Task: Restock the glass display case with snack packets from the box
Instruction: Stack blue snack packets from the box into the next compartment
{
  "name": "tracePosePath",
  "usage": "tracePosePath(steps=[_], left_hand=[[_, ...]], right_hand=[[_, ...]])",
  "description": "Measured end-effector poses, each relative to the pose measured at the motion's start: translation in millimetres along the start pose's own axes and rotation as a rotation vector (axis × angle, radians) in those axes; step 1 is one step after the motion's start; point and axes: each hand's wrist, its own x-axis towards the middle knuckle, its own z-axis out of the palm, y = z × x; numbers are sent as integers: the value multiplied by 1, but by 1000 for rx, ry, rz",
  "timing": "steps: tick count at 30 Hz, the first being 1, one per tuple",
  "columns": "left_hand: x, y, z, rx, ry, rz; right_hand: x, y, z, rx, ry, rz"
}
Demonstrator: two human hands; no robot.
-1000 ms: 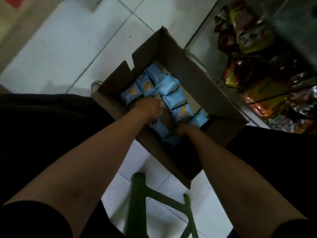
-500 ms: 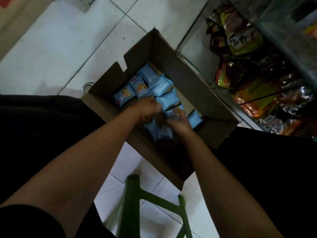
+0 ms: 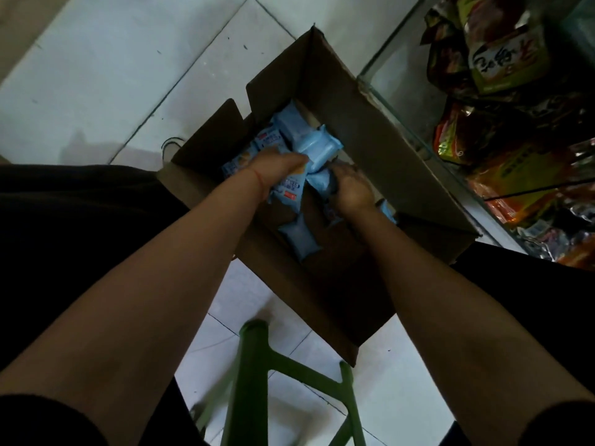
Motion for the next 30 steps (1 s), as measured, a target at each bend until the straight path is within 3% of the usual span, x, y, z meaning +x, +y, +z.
tracePosePath(steps=[2, 8, 11, 16, 19, 21, 26, 30], left_hand=[[7, -2, -1, -59, 9, -27], [10, -7, -2, -148, 7, -65], [-2, 1, -1, -239, 46, -56], [-57, 18, -7, -738, -97, -83], [-112, 34, -11, -854, -176, -27], [-156, 50, -13, -876, -229, 49], [-276, 109, -5, -759, -360, 317], [-369, 159, 4, -597, -321, 571]], right_hand=[[6, 4, 11, -181, -140, -21], [14, -6, 18, -231, -89, -53], [-5, -12, 1, 252, -88, 78], [-72, -41, -74, 1185, -191, 345], [-120, -61, -125, 1491, -321, 234], [-161, -77, -158, 1567, -344, 97], [-276, -112, -249, 1596, -198, -237], [-352, -124, -315, 1577, 10, -385]])
